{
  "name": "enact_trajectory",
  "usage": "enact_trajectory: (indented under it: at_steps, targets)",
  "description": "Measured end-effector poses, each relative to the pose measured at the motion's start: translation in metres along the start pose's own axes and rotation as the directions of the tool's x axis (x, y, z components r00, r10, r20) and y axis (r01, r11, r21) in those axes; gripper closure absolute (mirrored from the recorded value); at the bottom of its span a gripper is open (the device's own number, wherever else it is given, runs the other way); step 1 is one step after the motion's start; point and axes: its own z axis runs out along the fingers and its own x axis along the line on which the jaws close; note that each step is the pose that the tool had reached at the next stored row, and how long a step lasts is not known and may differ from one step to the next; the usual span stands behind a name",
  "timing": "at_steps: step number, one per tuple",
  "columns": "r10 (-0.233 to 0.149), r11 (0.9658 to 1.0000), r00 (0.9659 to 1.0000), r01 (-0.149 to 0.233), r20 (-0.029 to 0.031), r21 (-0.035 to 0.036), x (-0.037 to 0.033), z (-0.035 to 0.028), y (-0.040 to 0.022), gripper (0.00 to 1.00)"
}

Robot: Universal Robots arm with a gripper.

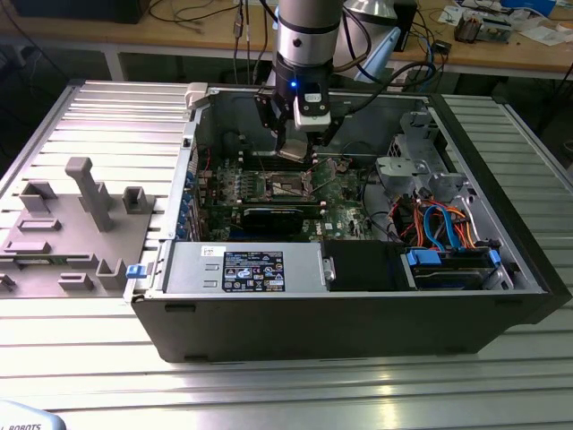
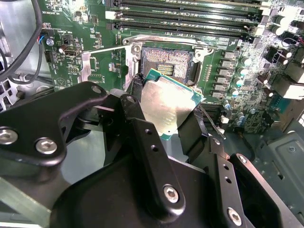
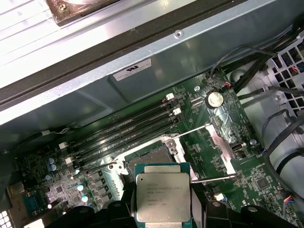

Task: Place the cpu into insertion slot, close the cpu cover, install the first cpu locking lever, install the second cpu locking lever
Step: 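Place the cpu into insertion slot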

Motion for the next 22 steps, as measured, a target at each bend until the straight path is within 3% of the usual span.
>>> enact_trajectory:
  at_steps: [16,22]
  targets:
    - [0.009,1.0,1.0,-0.009,0.0009,-0.0003,0.0,0.0004,0.0,0.45]
    - [0.009,0.9999,1.0,-0.009,0.0031,0.0042,0.0001,0.0005,-0.0001,0.45]
